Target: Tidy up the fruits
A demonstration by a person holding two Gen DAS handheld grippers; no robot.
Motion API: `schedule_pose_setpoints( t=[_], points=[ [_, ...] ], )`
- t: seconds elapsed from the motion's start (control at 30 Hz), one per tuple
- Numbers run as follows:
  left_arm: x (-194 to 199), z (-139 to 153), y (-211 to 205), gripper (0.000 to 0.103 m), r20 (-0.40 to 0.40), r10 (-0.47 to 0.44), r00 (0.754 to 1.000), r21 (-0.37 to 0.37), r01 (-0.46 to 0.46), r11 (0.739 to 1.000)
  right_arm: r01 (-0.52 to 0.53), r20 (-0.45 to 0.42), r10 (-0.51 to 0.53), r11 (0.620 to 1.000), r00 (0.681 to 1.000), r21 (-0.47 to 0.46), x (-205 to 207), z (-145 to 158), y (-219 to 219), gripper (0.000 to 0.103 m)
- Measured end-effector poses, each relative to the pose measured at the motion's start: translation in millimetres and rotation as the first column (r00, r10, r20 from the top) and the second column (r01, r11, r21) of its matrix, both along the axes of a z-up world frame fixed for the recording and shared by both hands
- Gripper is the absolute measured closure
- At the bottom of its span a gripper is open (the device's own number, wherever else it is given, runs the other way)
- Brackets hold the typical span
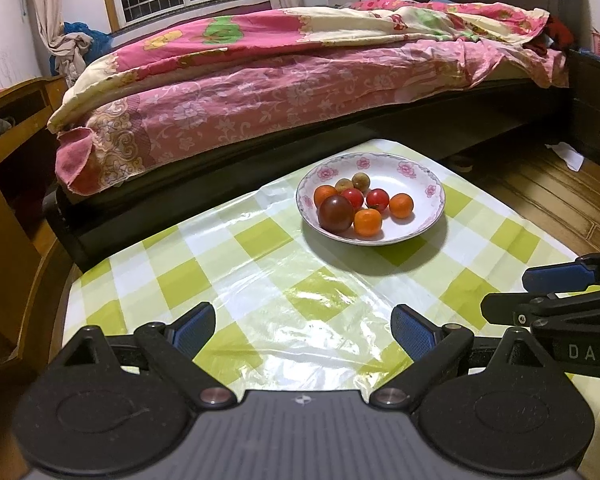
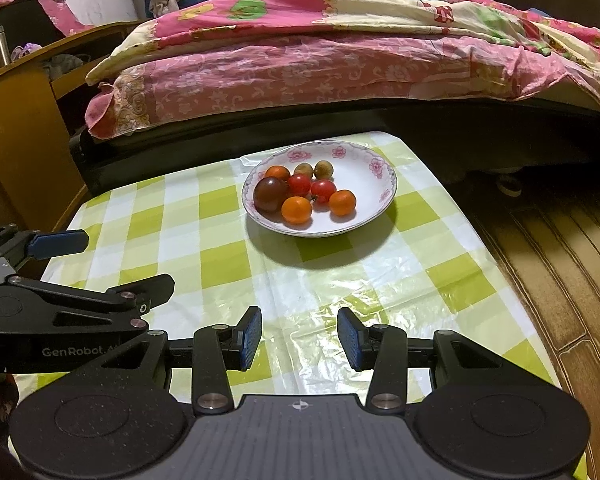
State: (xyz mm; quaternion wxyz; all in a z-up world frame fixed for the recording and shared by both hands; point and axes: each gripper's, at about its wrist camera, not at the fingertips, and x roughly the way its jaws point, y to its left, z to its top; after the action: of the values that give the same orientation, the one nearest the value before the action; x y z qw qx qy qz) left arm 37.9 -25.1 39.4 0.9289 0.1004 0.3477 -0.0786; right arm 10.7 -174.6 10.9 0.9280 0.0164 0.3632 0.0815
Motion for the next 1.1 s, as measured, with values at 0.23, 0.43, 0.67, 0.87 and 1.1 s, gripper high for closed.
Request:
schedule_pose_setpoints(
  t=[0.23, 0.43, 0.67, 0.87, 1.1],
  points=[
    [-8.7, -3.8, 1.9, 0.001, -0.013, -0.003, 1.0, 0.001, 0.003, 1.0, -0.015, 0.0, 0.015, 1.0, 1.0, 0.001, -8.1, -0.4, 4.1, 0.065],
    [-14.9, -6.5, 2.7, 0.001, -0.022, -0.005, 1.0, 0.004, 0.005, 1.0, -0.027, -0.002, 0.027, 1.0, 1.0, 0.0, -17.1, -0.7, 7.5, 0.065],
    [-22.3, -7.4, 4.6, 0.001, -0.029, -0.005, 1.0, 0.001, 0.005, 1.0, -0.035, -0.011, 0.035, 0.999, 0.999, 0.001, -24.3, -1.7, 9.5, 0.065],
    [-29.2, -9.2, 6.1, 0.001, -0.041, -0.008, 0.999, -0.004, 0.008, 1.0, -0.041, -0.017, 0.041, 0.999, 0.999, 0.002, -32.4, -2.9, 11.0, 0.065],
    [-36.8, -15.1, 6.6, 0.001, -0.062, -0.007, 0.998, -0.001, 0.007, 1.0, -0.041, -0.029, 0.041, 0.999, 0.999, 0.002, -39.3, -6.2, 11.8, 0.065]
  ],
)
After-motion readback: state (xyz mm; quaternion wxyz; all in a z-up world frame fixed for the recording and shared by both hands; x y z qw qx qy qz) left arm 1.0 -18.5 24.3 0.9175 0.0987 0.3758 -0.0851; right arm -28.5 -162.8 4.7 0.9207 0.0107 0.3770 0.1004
